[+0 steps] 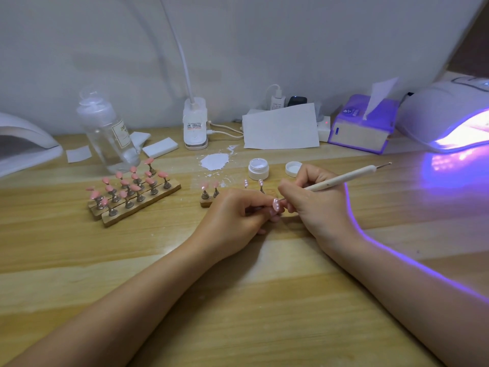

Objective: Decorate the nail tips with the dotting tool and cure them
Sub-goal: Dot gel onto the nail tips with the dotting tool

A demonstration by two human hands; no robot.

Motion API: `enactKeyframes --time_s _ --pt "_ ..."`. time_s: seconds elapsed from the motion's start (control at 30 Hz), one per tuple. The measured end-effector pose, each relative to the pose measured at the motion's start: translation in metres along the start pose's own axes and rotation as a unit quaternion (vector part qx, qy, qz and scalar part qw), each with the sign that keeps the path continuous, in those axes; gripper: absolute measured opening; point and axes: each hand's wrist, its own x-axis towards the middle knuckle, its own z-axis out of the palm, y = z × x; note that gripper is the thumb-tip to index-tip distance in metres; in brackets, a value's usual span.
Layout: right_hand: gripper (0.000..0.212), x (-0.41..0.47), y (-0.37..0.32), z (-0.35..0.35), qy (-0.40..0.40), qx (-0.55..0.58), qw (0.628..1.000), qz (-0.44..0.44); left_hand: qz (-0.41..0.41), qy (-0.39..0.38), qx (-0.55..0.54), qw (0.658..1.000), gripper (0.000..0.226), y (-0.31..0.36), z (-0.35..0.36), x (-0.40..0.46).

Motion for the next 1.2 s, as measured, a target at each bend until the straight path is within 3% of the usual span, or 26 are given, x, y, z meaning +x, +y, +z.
enactKeyframes --time_s 0.5,0.67,0.87,1.0,1.13,1.2 --pt "0.035 0.001 0.000 0.002 0.022 0.006 1.000 0.005 -0.003 0.009 0.017 1.000 0.020 -0.003 0.000 0.001" --pt "0.034 0.000 -0.001 0.001 0.020 -0.032 0.999 -0.009 0.001 0.010 0.016 1.000 0.037 0.000 -0.001 -0.001" --pt "0.034 -0.002 -0.003 0.002 -0.003 -0.012 1.000 -0.010 0.010 0.007 0.020 1.000 0.028 0.003 -0.001 -0.002" --pt "0.036 0.000 0.000 0.001 0.043 0.010 0.999 -0.008 0.011 0.023 0.026 0.999 0.023 0.001 -0.001 -0.001" --pt "0.051 0.006 0.003 -0.003 0.105 0.071 0.992 0.008 0.072 0.061 0.019 0.995 0.017 0.005 0.000 -0.006" --pt "0.054 0.008 0.004 -0.005 0.119 0.094 0.988 0.019 0.160 0.108 0.044 0.980 0.019 0.010 -0.003 -0.006"
